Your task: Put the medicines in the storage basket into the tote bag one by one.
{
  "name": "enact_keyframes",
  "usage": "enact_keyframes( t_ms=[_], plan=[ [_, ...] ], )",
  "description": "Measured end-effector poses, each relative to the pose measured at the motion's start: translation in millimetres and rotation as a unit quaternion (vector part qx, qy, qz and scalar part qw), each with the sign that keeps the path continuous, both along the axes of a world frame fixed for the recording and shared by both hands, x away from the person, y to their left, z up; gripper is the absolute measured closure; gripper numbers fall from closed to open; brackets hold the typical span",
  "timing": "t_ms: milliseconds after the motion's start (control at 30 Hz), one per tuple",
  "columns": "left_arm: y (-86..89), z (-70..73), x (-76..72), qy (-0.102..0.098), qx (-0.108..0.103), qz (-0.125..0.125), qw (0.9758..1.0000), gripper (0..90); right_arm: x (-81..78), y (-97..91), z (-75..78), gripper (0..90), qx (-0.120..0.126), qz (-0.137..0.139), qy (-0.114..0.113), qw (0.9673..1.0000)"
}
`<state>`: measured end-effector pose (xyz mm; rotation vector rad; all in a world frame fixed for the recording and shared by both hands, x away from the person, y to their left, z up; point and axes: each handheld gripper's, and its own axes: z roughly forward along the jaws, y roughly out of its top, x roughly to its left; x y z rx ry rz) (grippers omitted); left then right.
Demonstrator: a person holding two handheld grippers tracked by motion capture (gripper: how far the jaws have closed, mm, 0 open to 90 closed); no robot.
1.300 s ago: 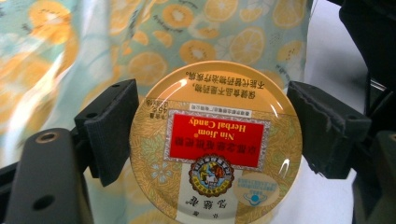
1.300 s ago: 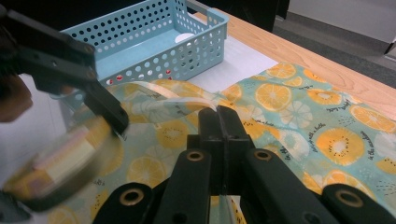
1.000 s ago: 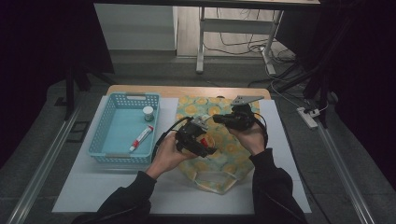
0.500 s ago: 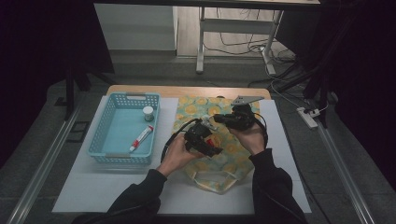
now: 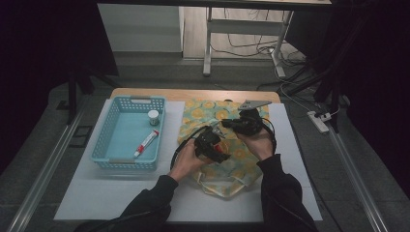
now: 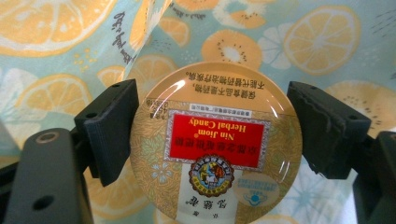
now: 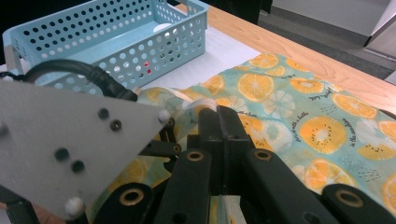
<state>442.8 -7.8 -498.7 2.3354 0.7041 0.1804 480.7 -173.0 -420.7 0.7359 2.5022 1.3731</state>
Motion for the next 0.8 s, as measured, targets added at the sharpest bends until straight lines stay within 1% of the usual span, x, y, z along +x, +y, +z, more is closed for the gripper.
enact_keyframes(
  t_ms=[200, 300, 367, 433, 533, 633, 733, 800],
  plan=[
    [-3.7, -8.0, 2.1, 0.0, 0.009, 0.0, 1.0, 20.1, 1.3, 0.6, -3.2, 90.0, -0.005, -0.002, 0.002, 1.0],
    [-3.6, -9.2, 2.2, 0.001, 0.003, 0.0, 1.0, 17.9, 2.0, 0.6, -4.5, 90.0, -0.008, -0.003, 0.003, 1.0],
    [-2.7, -7.9, 2.5, 0.004, -0.003, 0.001, 1.0, 14.3, 2.4, 0.3, -5.0, 90.0, -0.007, -0.003, 0.004, 1.0],
    [-2.0, -5.6, 2.4, 0.002, -0.006, 0.005, 1.0, 12.4, 2.6, 0.1, -5.1, 90.0, -0.007, -0.004, 0.004, 1.0],
    [-1.9, -2.3, 1.0, 0.001, -0.008, 0.01, 0.9999, 11.8, 2.6, -0.1, -4.9, 90.0, -0.007, -0.002, 0.004, 1.0],
    [-1.0, 1.0, -1.6, 0.005, -0.017, 0.002, 0.9998, 9.5, 2.1, 0.2, -4.7, 90.0, -0.007, -0.001, 0.004, 1.0],
    [-0.5, 4.6, -4.8, 0.002, -0.015, 0.002, 0.9999, 9.1, 2.0, 0.2, -4.6, 90.0, -0.007, -0.001, 0.005, 1.0],
    [0.4, 7.7, -6.8, 0.001, -0.018, 0.0, 0.9998, 9.1, 1.9, -0.1, -4.4, 90.0, -0.006, -0.001, 0.005, 1.0]
  ],
)
